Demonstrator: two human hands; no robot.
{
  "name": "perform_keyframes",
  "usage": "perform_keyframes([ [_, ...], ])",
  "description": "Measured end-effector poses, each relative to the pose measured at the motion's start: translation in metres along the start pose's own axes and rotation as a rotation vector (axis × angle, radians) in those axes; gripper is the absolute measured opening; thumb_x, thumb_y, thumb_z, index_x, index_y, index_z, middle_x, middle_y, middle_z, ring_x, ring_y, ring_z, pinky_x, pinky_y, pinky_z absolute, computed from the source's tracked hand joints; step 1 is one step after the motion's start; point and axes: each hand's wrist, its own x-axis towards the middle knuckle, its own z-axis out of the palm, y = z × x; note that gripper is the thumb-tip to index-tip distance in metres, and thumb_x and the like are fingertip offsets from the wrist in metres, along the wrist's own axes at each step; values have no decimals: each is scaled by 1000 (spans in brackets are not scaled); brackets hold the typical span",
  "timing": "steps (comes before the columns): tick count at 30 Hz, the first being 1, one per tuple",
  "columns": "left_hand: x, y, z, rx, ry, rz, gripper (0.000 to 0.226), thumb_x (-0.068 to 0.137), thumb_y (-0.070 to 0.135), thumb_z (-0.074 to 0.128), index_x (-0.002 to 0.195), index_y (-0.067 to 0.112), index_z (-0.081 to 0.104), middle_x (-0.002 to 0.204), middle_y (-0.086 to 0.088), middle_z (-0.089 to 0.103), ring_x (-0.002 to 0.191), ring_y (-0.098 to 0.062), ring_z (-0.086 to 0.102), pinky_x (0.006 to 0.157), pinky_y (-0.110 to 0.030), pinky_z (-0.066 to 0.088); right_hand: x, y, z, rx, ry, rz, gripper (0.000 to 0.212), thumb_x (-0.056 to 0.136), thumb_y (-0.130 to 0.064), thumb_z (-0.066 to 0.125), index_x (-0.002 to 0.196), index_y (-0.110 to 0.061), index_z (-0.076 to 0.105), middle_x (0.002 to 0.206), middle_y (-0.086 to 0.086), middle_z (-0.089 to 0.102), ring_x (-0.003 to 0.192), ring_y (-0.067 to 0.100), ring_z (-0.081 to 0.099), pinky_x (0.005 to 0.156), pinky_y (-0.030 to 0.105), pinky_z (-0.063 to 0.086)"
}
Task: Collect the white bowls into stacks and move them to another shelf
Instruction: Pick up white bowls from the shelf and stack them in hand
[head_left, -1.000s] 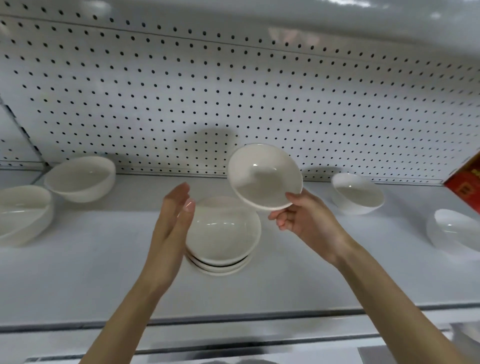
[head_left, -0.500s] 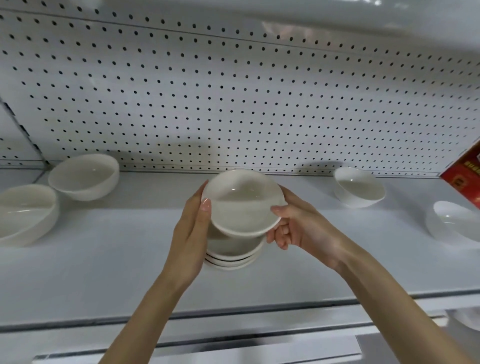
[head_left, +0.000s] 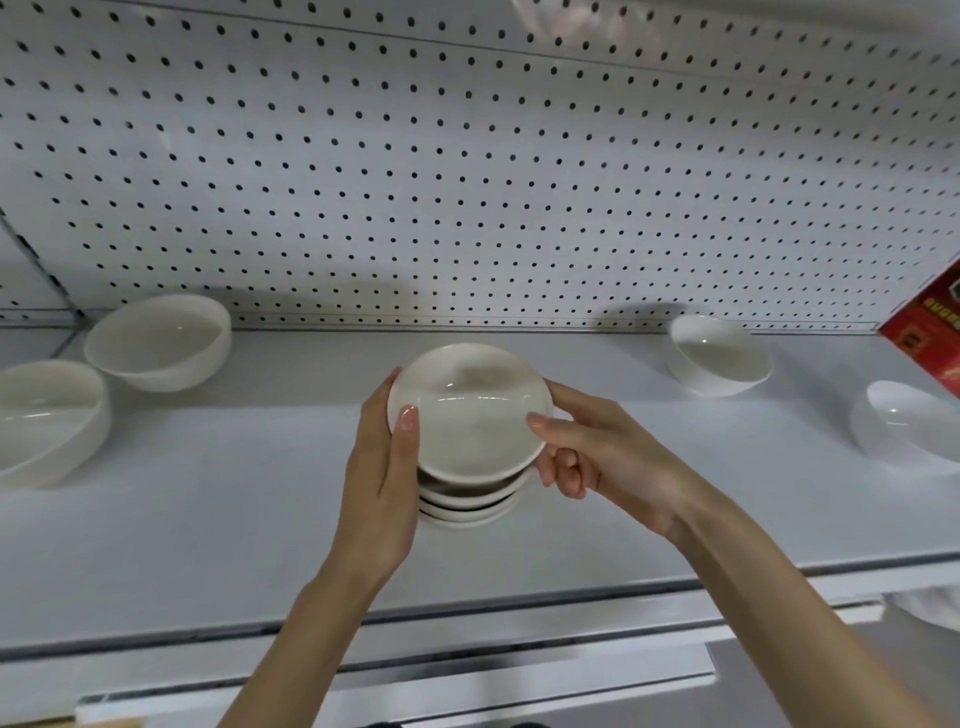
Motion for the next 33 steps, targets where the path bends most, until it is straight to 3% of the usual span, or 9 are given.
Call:
perform_keyframes([
  [7, -4, -5, -1, 35, 20, -26, 73, 85, 67, 27, 143, 25, 39, 140, 12, 49, 129, 0, 44, 108, -23, 37, -3, 2, 3, -26, 19, -17, 26, 97, -20, 55, 118, -29, 65, 57, 4, 54, 48, 13, 39, 46, 18, 36],
  [11, -6, -7, -2, 49, 19, -35, 73, 84, 68, 27, 143, 26, 39, 139, 13, 49, 127, 3, 44, 104, -11, 36, -3, 4, 4, -32, 34, -32, 30, 95, -18, 57, 121, -31, 64, 56, 5, 54, 47, 13, 39, 46, 18, 36],
  [19, -5, -5, -4, 46, -24, -7, 67, 87, 64, 28, 141, 26, 40, 137, 14, 50, 123, 7, 45, 97, -6, 36, -5, 12, 8, 13, 89, -58, 37, 92, -18, 61, 124, -37, 61, 55, 6, 52, 49, 15, 38, 47, 21, 36],
  [26, -5, -5, -8, 41, -55, -17, 72, 84, 66, 29, 144, 28, 36, 139, 16, 48, 123, 11, 43, 96, -2, 34, -4, 18, 6, -153, 160, -35, 41, 90, -26, 64, 126, -44, 56, 54, 2, 45, 50, 12, 37, 46, 21, 32],
  [29, -5, -8, -11, 32, -84, -49, 68, 86, 64, 33, 146, 33, 32, 144, 18, 43, 126, 11, 40, 98, -2, 34, -2, 25, 7, -262, 242, -86, 38, 87, -37, 66, 120, -50, 54, 72, 0, 52, 57, 7, 46, 54, 21, 42],
  [31, -4, -9, -13, -7, -114, -86, 71, 84, 66, 36, 147, 36, 28, 146, 21, 40, 125, 15, 38, 98, -1, 33, -1, 33, 10, -293, 267, -123, 45, 80, -52, 66, 123, -50, 52, 102, -3, 60, 80, 5, 58, 73, 22, 50],
  [33, -2, -12, -15, -88, -140, -116, 78, 78, 70, 40, 147, 35, 29, 145, 19, 42, 128, 9, 41, 109, -18, 34, 1, 43, 15, -234, 245, -164, 60, 75, -60, 60, 132, -47, 46, 128, -11, 56, 111, 5, 57, 90, 23, 48],
])
